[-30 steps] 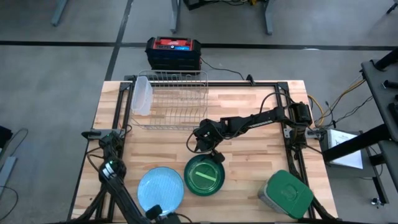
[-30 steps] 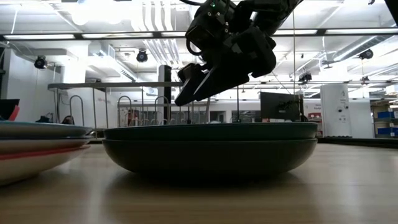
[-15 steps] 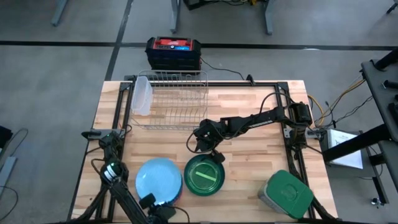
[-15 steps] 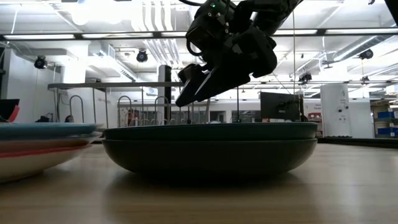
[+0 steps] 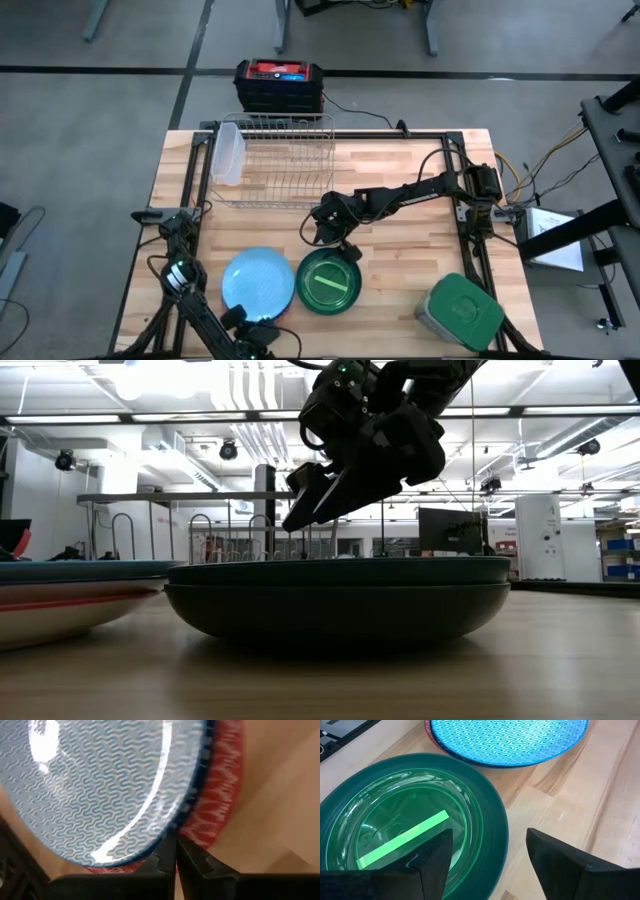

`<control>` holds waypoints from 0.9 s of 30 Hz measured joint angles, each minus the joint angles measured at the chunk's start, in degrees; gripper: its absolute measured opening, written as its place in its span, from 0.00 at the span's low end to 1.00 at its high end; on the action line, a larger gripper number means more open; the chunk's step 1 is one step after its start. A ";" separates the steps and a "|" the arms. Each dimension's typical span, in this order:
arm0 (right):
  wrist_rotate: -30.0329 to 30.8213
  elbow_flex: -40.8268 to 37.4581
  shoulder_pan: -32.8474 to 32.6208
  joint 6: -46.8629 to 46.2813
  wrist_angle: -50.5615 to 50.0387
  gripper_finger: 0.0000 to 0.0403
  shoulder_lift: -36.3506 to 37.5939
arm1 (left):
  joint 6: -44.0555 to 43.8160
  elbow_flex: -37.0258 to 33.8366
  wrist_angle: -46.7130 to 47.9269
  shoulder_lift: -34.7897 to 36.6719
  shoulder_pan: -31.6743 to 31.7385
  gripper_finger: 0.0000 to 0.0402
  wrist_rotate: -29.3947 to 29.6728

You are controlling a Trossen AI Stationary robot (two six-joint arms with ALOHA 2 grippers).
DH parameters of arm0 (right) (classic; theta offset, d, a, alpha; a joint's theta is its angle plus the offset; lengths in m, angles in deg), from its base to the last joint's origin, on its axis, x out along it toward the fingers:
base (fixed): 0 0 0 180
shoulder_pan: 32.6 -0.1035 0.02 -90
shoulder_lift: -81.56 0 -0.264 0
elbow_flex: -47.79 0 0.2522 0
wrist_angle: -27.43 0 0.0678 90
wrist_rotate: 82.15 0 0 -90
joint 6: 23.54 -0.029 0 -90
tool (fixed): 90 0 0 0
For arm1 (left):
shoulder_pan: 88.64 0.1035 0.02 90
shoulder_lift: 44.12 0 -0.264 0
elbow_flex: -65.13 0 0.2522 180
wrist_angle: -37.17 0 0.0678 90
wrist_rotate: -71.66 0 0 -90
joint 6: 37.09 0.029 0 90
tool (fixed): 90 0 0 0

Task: Sort dishes
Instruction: Put the light blue patterned plate into the dish rack

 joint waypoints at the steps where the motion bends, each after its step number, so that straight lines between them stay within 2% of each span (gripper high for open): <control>1: 0.02 -0.01 0.09 0.00 0.00 0.61 0.00 | 1.59 1.21 -0.90 0.02 -0.02 0.00 -0.09; 9: -0.07 -0.07 1.15 0.49 0.01 0.58 0.02 | 3.63 9.59 -0.52 2.10 -0.26 0.00 0.58; 12: 2.01 0.11 1.47 0.13 -0.02 0.56 0.44 | 2.82 9.77 -0.39 4.67 -0.28 0.00 5.42; 16: 6.82 0.43 1.54 0.41 0.44 0.53 2.15 | 5.58 6.16 -0.35 10.84 0.48 0.00 15.74; 19: 7.58 0.44 1.66 0.63 0.33 0.52 3.54 | 13.40 0.42 -0.55 19.29 0.59 0.00 27.88; 22: 7.63 0.11 1.76 1.08 -0.10 0.51 4.81 | 21.17 -10.23 -0.28 30.00 1.60 0.00 37.08; 25: 7.60 -0.09 2.19 1.05 -0.63 0.51 6.05 | 23.05 -23.03 -2.18 40.41 4.52 0.00 39.89; 27: 7.61 -0.22 2.59 0.96 -2.35 0.51 6.65 | 23.13 -31.95 -8.91 46.97 5.96 0.00 38.06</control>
